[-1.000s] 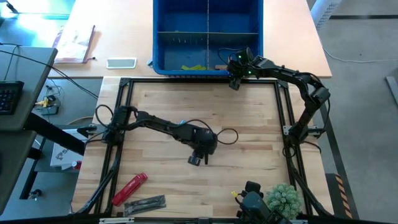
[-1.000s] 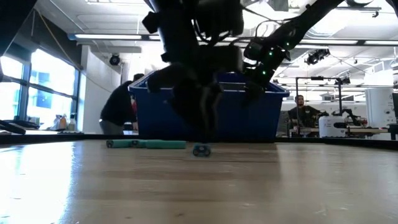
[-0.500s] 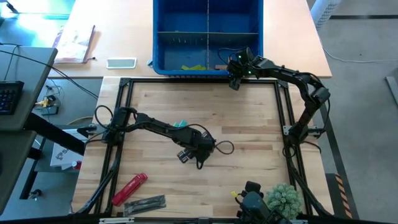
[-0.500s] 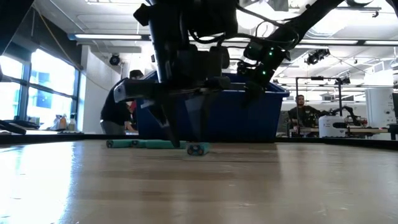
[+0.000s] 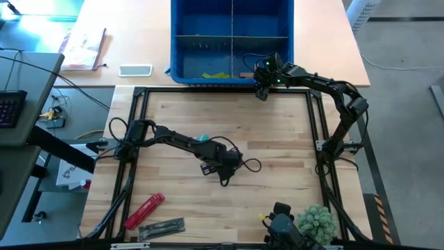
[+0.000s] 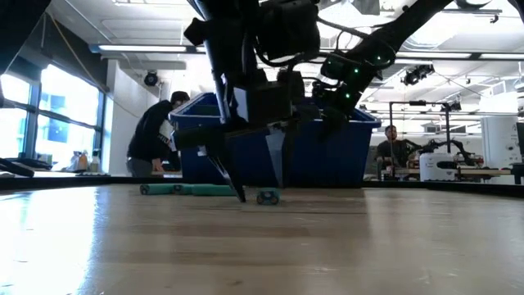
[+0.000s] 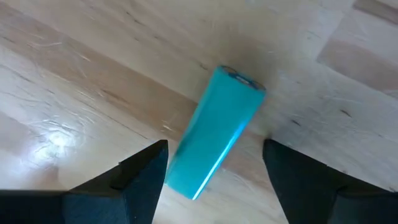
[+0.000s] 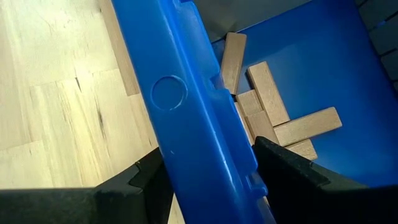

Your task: Sort blocks

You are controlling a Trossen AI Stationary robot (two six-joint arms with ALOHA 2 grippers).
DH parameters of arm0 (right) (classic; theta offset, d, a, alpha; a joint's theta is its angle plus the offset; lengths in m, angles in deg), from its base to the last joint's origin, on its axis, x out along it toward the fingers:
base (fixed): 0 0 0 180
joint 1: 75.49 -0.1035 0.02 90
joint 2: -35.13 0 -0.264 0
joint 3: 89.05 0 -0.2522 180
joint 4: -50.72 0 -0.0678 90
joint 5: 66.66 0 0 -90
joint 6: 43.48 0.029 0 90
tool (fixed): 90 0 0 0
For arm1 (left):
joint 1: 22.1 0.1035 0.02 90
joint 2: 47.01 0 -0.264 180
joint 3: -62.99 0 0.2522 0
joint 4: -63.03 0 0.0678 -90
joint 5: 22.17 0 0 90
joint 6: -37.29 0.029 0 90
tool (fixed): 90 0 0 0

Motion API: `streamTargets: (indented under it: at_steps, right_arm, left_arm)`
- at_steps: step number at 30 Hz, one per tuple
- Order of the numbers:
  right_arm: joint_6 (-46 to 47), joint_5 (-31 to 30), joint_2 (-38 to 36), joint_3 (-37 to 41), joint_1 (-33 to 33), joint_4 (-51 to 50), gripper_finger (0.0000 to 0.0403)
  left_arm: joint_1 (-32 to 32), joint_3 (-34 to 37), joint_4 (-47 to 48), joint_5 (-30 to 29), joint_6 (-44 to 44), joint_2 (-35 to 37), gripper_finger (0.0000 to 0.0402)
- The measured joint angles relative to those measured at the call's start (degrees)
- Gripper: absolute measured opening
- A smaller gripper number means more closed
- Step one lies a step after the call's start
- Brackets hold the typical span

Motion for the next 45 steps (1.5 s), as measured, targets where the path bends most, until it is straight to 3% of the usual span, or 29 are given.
streamTargets:
  at_steps: [8, 14, 18, 27, 30, 33, 36, 42, 45]
  right_arm:
    - [0.01, 0.02, 0.0, 0.0, 0.02, 0.01, 0.0194]
    - [0.0, 0.02, 0.0, 0.0, 0.0, 0.0, 0.0194]
    - [0.0, 0.01, 0.0, 0.0, 0.01, 0.0, 0.0194]
    - [0.0, 0.0, 0.0, 0.0, 0.0, 0.0, 0.0194]
    - [0.0, 0.0, 0.0, 0.0, 0.02, 0.0, 0.0194]
    - [0.01, 0.02, 0.0, 0.0, 0.0, 0.0, 0.0194]
    - [0.0, 0.02, 0.0, 0.0, 0.0, 0.0, 0.0194]
    - [0.02, 0.04, 0.0, 0.0, 0.02, 0.01, 0.0194]
    - [0.0, 0.02, 0.0, 0.0, 0.0, 0.0, 0.0194]
  left_arm:
    - [0.12, -0.25, 0.07, 0.5, -2.28, -2.52, 0.0246]
    - [0.88, -0.2, 2.34, 6.44, -6.36, -2.31, 0.0175]
    - [0.88, -0.14, 2.91, 5.99, -10.06, -2.36, 0.0125]
    - [0.9, -0.15, 4.92, 5.47, -15.9, -2.3, 0.0109]
    - [1.28, -0.13, 5.31, 5.72, -17.67, -1.32, 0.0086]
    - [2.68, 0.22, 6.23, 10.37, -20.99, 0.85, 0.0054]
    - [4.42, 0.56, 7.71, 13.93, -23.88, 4.49, 0.0054]
    - [9.11, 0.3, 7.8, 13.1, -28.22, 15.56, 0.0051]
    - [11.7, 0.26, 5.24, 11.75, -29.01, 21.96, 0.0009]
